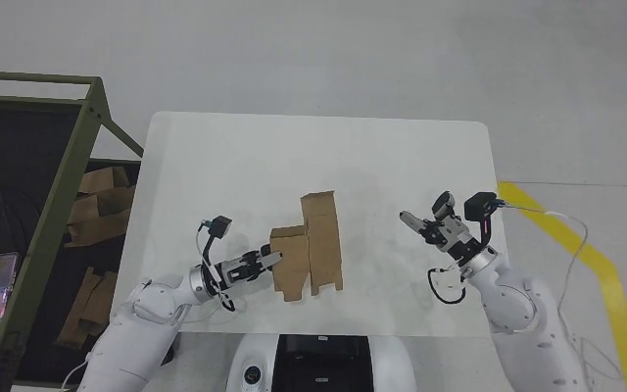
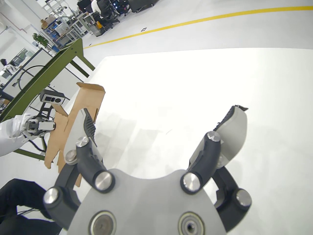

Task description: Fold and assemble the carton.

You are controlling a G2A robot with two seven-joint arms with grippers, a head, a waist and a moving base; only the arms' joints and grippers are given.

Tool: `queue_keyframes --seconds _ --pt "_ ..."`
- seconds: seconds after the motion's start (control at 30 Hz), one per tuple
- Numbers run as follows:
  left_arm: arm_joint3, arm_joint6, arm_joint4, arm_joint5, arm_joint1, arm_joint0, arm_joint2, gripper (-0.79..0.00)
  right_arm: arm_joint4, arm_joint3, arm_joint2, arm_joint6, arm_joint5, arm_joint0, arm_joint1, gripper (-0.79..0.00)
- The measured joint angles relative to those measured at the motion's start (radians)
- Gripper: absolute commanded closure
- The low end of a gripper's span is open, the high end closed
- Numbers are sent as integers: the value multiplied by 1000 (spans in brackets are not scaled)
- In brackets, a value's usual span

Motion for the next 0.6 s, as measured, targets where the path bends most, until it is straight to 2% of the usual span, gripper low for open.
queue_keyframes --seconds 0.33,0.6 --pt "7 -2 -59 -91 14 21 -38 0 146 55 -88 124 -130 68 1 -785" --pt "7 4 -53 -91 16 27 -43 0 161 55 -97 148 -140 80 3 -785"
